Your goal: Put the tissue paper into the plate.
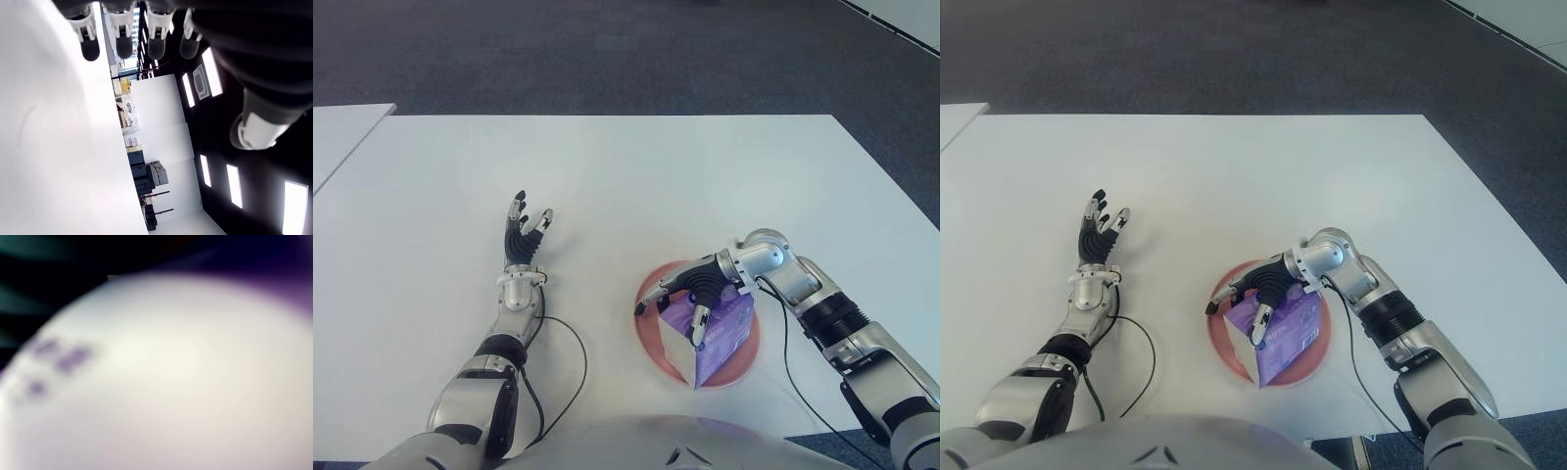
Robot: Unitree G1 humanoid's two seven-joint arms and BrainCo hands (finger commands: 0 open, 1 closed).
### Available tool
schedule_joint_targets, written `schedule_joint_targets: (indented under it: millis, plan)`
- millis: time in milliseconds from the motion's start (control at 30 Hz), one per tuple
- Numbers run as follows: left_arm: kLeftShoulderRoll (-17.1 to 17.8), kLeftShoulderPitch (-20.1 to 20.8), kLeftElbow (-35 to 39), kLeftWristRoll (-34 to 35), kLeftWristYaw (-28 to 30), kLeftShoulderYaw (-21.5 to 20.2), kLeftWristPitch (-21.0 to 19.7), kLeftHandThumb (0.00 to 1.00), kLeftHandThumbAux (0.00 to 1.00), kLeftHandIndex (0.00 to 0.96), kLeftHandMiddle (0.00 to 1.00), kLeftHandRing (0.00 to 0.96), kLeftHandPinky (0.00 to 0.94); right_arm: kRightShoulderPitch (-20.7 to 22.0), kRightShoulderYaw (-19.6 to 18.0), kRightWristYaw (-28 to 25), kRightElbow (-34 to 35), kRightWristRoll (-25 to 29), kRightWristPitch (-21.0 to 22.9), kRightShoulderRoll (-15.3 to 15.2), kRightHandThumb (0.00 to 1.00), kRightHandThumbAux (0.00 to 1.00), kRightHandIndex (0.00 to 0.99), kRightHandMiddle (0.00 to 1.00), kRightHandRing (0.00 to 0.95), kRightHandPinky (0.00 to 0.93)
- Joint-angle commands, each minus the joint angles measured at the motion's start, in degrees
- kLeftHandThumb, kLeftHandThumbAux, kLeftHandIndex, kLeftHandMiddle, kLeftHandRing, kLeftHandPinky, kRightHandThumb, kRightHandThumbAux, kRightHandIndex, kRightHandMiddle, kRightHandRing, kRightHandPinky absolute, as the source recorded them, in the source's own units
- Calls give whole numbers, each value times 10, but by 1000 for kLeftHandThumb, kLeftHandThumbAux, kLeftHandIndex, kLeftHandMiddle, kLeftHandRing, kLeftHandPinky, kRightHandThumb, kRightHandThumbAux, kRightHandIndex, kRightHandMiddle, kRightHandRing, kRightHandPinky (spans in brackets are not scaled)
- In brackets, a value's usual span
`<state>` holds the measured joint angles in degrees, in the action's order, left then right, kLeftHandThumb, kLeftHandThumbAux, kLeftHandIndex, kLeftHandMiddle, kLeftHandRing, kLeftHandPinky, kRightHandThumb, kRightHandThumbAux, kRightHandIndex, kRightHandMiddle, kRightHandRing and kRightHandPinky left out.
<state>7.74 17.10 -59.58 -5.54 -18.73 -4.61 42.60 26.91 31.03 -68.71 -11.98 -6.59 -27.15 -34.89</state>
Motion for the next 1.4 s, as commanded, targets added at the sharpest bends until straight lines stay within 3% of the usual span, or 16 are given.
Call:
schedule_joint_targets:
  millis: [33,367,800,900,1067,1200,1400]
  plan:
    - [-8,-43,-44,-4,3,0,-7,68,563,36,0,0,0,-7,-1,0,-19,2,9,9,4,412,0,0,2,108]
    - [-7,-40,-50,-6,2,2,-9,64,560,21,0,0,0,1,-19,6,-46,14,-13,21,10,418,0,0,5,106]
    - [-9,-40,-53,-6,1,2,-6,46,559,5,0,0,0,43,-55,22,-132,35,-120,34,21,518,0,0,0,68]
    - [-10,-40,-53,-4,3,2,-7,46,557,4,0,0,0,67,-73,-3,-165,81,-133,42,50,528,0,0,0,60]
    - [-11,-41,-52,-6,-1,2,-6,49,556,8,0,0,0,93,-102,-48,-140,143,-81,28,84,519,0,0,0,57]
    - [-12,-42,-51,-7,-3,3,-5,52,556,10,0,0,0,97,-116,-62,-124,157,-57,23,106,501,0,0,0,50]
    - [-13,-42,-51,-7,-2,3,-6,47,559,1,0,0,0,107,-139,-68,-103,171,-57,20,135,474,0,0,0,48]
